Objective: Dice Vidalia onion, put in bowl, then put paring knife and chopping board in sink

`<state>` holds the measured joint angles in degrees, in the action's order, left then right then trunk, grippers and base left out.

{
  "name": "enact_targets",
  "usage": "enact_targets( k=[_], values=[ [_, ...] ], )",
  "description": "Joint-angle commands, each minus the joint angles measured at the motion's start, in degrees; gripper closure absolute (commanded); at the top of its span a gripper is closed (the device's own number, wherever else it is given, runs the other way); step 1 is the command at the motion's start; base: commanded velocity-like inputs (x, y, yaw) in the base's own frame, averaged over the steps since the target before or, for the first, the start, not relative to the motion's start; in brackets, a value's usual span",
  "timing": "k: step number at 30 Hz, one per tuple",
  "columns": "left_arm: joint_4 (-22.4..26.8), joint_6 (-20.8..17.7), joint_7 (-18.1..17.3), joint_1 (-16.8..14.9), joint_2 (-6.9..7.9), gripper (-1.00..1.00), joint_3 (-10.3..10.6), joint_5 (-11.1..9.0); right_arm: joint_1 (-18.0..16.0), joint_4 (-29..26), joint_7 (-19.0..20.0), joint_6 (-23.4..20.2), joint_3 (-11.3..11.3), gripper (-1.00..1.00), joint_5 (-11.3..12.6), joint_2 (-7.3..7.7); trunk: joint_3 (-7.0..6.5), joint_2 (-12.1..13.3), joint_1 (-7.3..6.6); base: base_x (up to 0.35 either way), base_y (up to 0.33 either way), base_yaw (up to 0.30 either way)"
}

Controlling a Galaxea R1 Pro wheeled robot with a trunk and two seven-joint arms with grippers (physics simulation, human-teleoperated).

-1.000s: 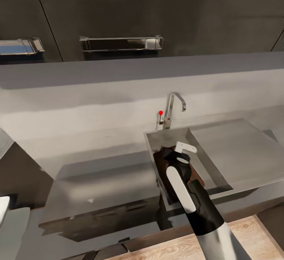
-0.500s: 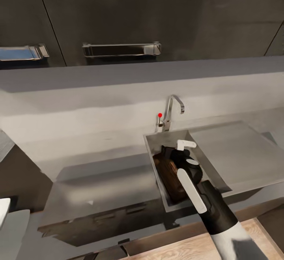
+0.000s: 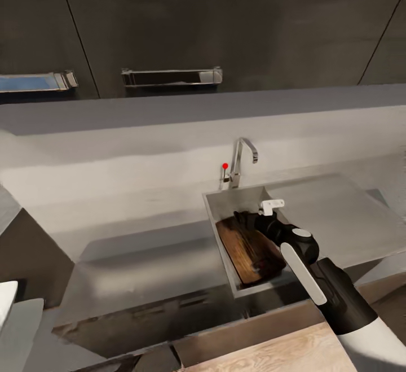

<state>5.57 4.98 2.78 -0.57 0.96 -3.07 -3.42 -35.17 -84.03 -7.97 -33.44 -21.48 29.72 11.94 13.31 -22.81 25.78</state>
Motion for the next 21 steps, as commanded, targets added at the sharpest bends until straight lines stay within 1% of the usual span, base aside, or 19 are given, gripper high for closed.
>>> enact_targets(
  k=[1,6,7,9,12,21],
  values=[
    [0.0,0.2,-0.1,0.0,-0.05,-1.00,-0.3,-0.4,-0.1,-0.1,-0.2,-0.1,-0.1,-1.00,0.6,0.18,0.02,-0.1,0.00,-0.287,0.000,-0.072],
    [0.0,0.2,-0.1,0.0,-0.10,-1.00,-0.3,-0.4,-0.1,-0.1,1.2,-0.1,-0.1,-1.00,0.7,1.09,-0.43,-0.1,0.00,-0.317,0.000,-0.073],
    [0.0,0.2,-0.1,0.0,-0.09,-1.00,-0.3,-0.4,-0.1,-0.2,3.0,-0.1,0.0,-1.00,0.6,1.45,-0.53,-0.1,0.00,-0.328,0.000,-0.073],
    [0.0,0.2,-0.1,0.0,-0.10,-1.00,-0.3,-0.4,-0.1,-0.2,3.8,-0.1,0.1,-1.00,0.6,1.63,-0.71,-0.1,0.00,-0.327,0.000,-0.073],
    [0.0,0.2,-0.1,0.0,-0.08,-1.00,-0.3,-0.4,-0.1,-0.2,4.8,-0.1,0.2,-1.00,0.7,2.44,-0.98,-0.1,0.00,-0.323,0.000,-0.073],
    [0.0,0.2,-0.1,0.0,-0.11,-1.00,-0.3,-0.4,-0.1,-0.2,5.0,-0.1,0.2,-1.00,0.7,2.73,-1.79,-0.1,0.00,-0.291,0.000,-0.073]
  ],
)
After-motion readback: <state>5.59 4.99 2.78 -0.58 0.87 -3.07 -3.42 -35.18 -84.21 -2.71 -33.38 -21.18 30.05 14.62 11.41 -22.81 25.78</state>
